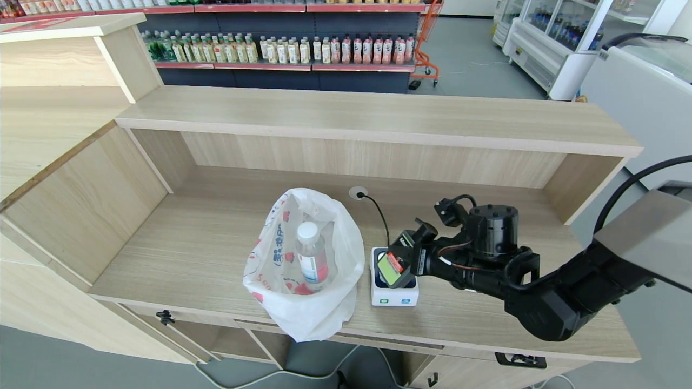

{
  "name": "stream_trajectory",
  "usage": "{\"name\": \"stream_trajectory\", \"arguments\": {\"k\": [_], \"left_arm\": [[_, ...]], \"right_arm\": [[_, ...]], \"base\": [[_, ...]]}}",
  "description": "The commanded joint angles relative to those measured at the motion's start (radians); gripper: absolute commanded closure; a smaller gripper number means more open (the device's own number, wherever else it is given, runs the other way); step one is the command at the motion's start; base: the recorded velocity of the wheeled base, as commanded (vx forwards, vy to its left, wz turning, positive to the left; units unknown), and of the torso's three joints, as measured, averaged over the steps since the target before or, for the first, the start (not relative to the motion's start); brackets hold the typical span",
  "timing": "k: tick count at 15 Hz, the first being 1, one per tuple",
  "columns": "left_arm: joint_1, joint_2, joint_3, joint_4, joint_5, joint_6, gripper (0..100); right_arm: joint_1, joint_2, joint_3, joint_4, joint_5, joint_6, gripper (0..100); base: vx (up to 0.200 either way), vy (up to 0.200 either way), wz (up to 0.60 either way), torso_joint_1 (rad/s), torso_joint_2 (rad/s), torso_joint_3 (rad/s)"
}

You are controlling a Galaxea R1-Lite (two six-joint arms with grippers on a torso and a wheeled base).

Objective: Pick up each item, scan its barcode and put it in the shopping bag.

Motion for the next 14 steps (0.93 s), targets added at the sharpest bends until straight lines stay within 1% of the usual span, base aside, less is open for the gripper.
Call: {"name": "stream_trajectory", "arguments": {"k": [1,7,14], "left_arm": [[0.0,0.0,0.0,0.0,0.0,0.0,0],[0.0,0.0,0.0,0.0,0.0,0.0,0],[0.0,0.0,0.0,0.0,0.0,0.0,0]], "right_arm": [[0.004,0.024,-0.018,0.0,-0.001,0.0,100],[0.003,0.053,-0.027,0.0,-0.004,-0.031,100],[0.004,0.069,-0.042,-0.006,-0.004,-0.032,100]], "base": [[0.0,0.0,0.0,0.0,0.0,0.0],[0.0,0.0,0.0,0.0,0.0,0.0],[0.0,0.0,0.0,0.0,0.0,0.0]]}}
